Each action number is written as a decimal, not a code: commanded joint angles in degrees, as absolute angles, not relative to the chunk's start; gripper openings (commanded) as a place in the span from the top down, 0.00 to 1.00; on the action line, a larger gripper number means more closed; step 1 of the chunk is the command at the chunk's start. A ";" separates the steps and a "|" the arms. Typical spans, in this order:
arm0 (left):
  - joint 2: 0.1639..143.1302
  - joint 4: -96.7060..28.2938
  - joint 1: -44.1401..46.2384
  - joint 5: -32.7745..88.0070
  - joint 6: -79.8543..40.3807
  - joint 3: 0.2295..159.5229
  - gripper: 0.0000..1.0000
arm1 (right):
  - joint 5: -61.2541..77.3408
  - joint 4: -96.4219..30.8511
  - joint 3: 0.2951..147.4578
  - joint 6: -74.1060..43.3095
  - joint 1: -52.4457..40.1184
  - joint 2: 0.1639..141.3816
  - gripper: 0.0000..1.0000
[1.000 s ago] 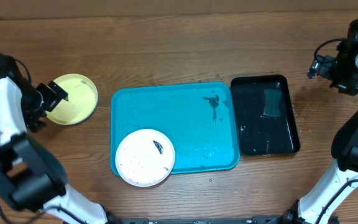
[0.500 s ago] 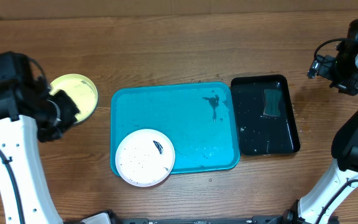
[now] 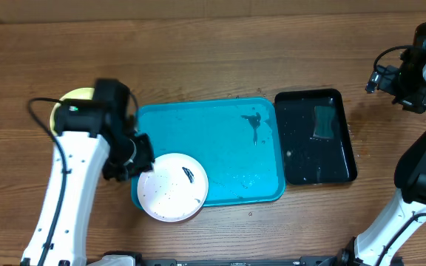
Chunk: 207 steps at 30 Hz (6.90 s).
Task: Clean dirty plates on tray and stack at the side
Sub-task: 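Release the yellow plate and move left gripper to the white plate rim, then grasp the white speckled plate rim with left gripper, then drag the white speckled plate to tray center with left gripper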
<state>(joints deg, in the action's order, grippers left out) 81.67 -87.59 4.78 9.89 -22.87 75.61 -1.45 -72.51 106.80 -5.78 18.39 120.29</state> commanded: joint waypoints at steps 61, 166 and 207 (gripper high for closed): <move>81.65 -70.24 5.82 4.86 -55.94 47.81 0.58 | -1.21 -72.23 106.85 -6.04 18.50 119.07 0.00; 99.57 -43.83 19.84 -3.38 -38.33 60.14 0.68 | -1.19 -72.07 106.85 -6.02 18.50 119.07 0.00; 101.60 -37.08 19.92 0.21 -25.76 59.72 0.87 | 27.53 -85.19 106.83 -5.56 15.35 119.04 0.37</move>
